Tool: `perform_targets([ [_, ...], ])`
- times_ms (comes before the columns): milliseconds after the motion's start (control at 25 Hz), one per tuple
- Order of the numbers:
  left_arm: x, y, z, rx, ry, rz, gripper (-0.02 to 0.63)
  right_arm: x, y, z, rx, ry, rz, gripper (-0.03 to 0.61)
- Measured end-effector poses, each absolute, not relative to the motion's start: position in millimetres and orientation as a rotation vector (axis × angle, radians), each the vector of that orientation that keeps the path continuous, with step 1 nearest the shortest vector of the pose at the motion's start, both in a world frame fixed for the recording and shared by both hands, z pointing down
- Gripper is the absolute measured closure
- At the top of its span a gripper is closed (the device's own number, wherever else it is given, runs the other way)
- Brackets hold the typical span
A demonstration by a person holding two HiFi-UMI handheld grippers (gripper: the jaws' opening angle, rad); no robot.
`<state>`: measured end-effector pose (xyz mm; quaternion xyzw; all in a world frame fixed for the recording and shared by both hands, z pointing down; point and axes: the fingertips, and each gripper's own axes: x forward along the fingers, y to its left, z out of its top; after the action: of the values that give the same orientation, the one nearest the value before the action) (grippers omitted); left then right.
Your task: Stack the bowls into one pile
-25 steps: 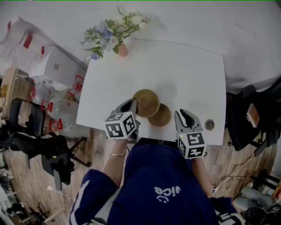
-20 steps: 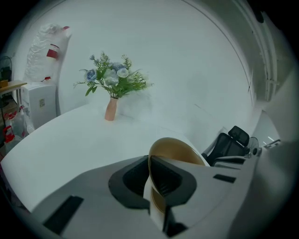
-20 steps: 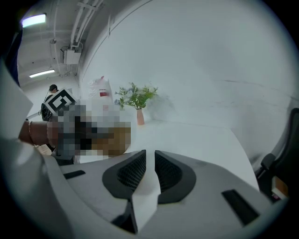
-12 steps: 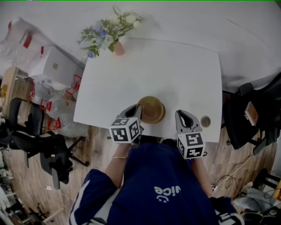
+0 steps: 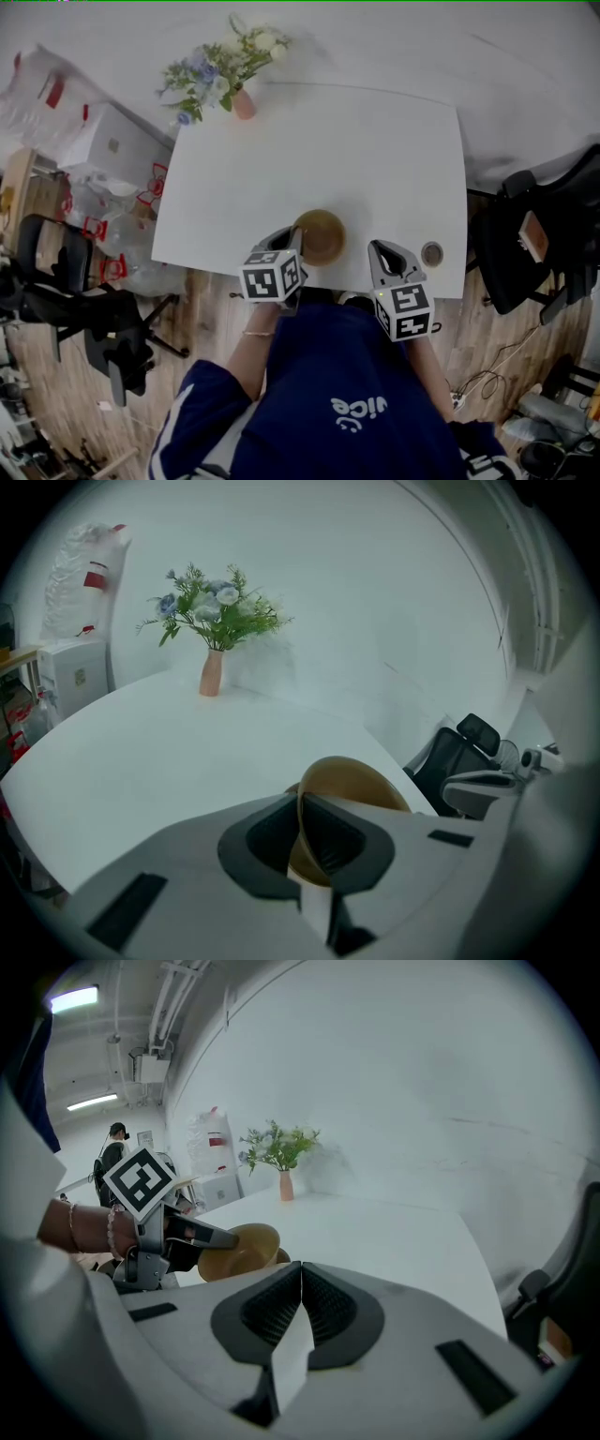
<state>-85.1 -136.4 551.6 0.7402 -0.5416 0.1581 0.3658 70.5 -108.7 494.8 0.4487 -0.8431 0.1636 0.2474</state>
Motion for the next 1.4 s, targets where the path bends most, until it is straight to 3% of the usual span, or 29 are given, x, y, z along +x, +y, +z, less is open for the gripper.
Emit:
perform_targets([
  [1080, -81, -144, 579, 1.909, -1.568, 0.584, 0.578, 84, -97, 502, 1.179, -2.330, 0.604, 0.554],
  [1280, -68, -144, 576, 1.943, -1.509, 0.603, 0.449, 84, -97, 504, 1.173, -2.329, 0.613, 0.554],
  [1400, -66, -144, 575, 1.960, -1.502, 0.642, 0.409, 83, -97, 504, 1.165, -2.335, 0.613, 0.554],
])
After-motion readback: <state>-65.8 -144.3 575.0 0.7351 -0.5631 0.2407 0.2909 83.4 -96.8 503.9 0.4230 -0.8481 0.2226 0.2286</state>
